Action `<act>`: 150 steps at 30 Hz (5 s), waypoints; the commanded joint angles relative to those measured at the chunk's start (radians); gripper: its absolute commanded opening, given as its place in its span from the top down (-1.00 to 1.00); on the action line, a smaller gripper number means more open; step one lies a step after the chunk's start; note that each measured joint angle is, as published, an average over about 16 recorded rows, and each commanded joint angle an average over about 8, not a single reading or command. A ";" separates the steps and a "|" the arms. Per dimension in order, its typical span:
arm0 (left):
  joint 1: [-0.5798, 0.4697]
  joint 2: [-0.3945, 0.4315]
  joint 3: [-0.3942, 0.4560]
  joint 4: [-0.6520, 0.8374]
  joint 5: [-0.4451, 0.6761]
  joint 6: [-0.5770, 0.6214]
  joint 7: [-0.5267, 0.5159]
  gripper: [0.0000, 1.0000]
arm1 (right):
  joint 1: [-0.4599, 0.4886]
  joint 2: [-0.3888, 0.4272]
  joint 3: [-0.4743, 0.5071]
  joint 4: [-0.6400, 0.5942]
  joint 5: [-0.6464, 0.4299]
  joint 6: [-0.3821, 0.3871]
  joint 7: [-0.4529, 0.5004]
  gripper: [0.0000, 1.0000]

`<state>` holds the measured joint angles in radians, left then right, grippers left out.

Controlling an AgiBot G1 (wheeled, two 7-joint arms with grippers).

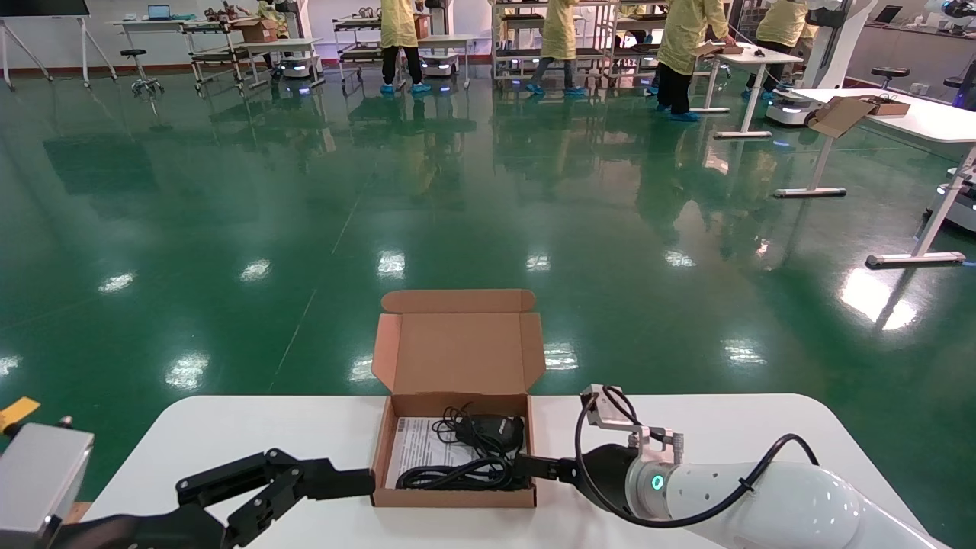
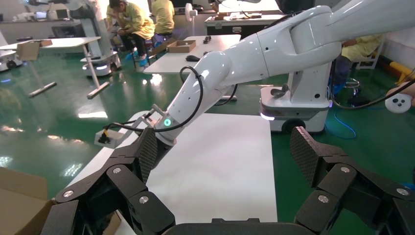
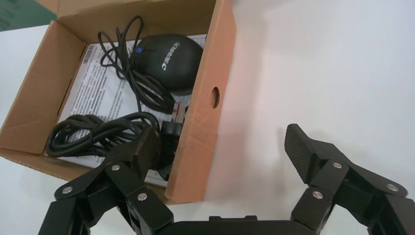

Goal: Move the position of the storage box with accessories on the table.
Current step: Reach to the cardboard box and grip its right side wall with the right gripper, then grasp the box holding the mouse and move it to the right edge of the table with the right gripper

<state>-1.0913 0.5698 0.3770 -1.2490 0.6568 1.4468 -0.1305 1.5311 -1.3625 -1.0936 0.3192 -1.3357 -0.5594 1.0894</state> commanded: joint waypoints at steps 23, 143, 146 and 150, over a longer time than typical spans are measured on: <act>0.000 0.000 0.000 0.000 0.000 0.000 0.000 -1.00 | 0.004 0.000 -0.049 -0.007 0.108 0.010 -0.077 1.00; 0.000 0.000 0.000 0.000 0.000 0.000 0.000 -1.00 | 0.030 0.565 0.067 -0.331 0.459 -0.194 -0.735 1.00; 0.000 0.000 0.000 0.000 0.000 0.000 0.000 -1.00 | 0.020 0.556 0.072 -0.325 0.467 -0.174 -0.747 1.00; 0.000 0.000 0.000 0.000 0.000 0.000 0.000 -1.00 | 0.012 0.548 0.081 -0.317 0.479 -0.147 -0.765 0.69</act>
<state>-1.0914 0.5696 0.3775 -1.2490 0.6565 1.4467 -0.1302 1.5426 -0.8131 -1.0120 0.0010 -0.8553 -0.7111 0.3254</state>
